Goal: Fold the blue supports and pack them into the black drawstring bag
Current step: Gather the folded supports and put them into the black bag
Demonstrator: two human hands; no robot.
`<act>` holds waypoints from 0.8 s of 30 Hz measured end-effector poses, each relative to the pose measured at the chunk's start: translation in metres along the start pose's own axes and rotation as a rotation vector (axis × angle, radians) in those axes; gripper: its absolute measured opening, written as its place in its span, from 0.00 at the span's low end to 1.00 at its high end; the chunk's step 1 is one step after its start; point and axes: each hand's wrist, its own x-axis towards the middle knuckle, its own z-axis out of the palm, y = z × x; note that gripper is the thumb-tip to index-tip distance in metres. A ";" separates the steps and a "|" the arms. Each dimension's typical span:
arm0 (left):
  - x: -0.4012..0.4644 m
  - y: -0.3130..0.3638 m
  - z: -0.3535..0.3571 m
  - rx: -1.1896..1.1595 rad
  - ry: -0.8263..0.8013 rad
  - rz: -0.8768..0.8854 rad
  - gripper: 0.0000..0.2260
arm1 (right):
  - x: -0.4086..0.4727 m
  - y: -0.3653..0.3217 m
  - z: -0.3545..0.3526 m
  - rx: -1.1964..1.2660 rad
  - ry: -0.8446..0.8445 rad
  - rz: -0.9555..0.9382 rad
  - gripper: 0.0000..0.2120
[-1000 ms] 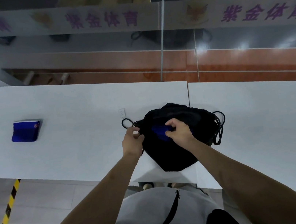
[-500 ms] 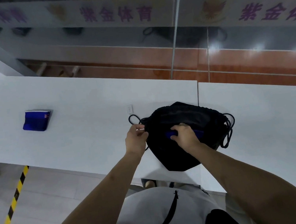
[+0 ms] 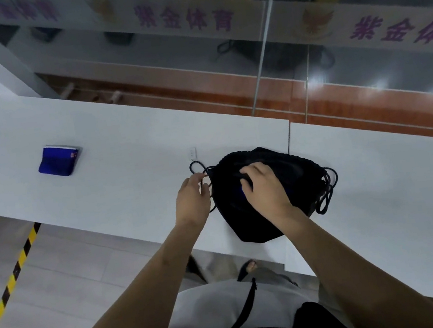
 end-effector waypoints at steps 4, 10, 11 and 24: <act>-0.003 -0.019 -0.030 0.117 0.022 0.057 0.17 | 0.005 -0.030 0.006 -0.009 0.060 -0.069 0.12; 0.003 -0.065 -0.095 0.304 0.041 0.061 0.19 | 0.013 -0.096 0.052 0.004 0.033 -0.131 0.10; 0.004 -0.076 -0.108 0.319 0.050 0.054 0.19 | 0.014 -0.110 0.063 0.008 0.015 -0.134 0.11; 0.046 -0.237 -0.280 0.372 0.116 0.016 0.18 | 0.046 -0.316 0.200 0.049 -0.099 -0.100 0.12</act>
